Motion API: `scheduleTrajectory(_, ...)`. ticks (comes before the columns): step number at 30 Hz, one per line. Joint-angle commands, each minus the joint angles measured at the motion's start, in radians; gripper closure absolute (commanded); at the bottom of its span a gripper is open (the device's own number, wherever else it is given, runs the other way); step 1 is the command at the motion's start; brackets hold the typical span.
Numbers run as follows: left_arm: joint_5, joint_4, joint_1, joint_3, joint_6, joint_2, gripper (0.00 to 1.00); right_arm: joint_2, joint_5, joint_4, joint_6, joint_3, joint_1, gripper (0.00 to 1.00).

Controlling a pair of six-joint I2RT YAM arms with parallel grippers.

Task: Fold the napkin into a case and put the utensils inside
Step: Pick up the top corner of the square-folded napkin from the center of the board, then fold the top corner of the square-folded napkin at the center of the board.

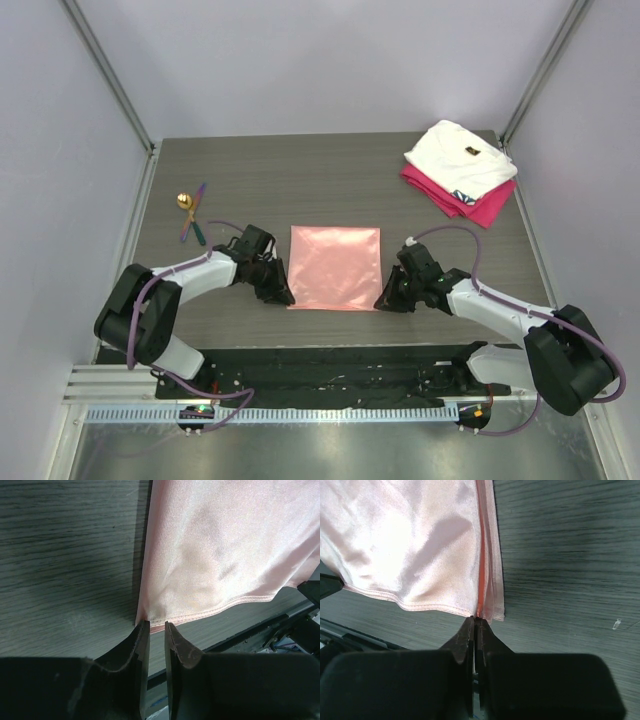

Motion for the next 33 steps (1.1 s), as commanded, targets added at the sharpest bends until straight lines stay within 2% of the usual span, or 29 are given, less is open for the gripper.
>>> scheduleTrajectory(1,-0.03,-0.016,-0.009,-0.005,0.007,-0.037,0.78,-0.026,0.007,0.015,-0.005,0.023,0.007,0.99)
scheduleTrajectory(9,-0.046,-0.051,-0.007,0.015,0.016,-0.066,0.78,-0.06,-0.003,-0.066,-0.07,0.131,0.006,0.99)
scheduleTrajectory(16,-0.052,-0.088,-0.009,0.047,0.01,-0.098,0.78,0.024,-0.042,-0.048,-0.12,0.198,0.006,0.99)
scheduleTrajectory(22,-0.064,-0.102,-0.009,0.099,0.004,-0.109,0.78,0.173,-0.085,-0.003,-0.182,0.301,0.006,0.99)
scheduleTrajectory(33,-0.056,-0.011,-0.009,0.047,-0.001,0.034,0.83,0.451,-0.111,0.005,-0.258,0.623,0.004,0.99)
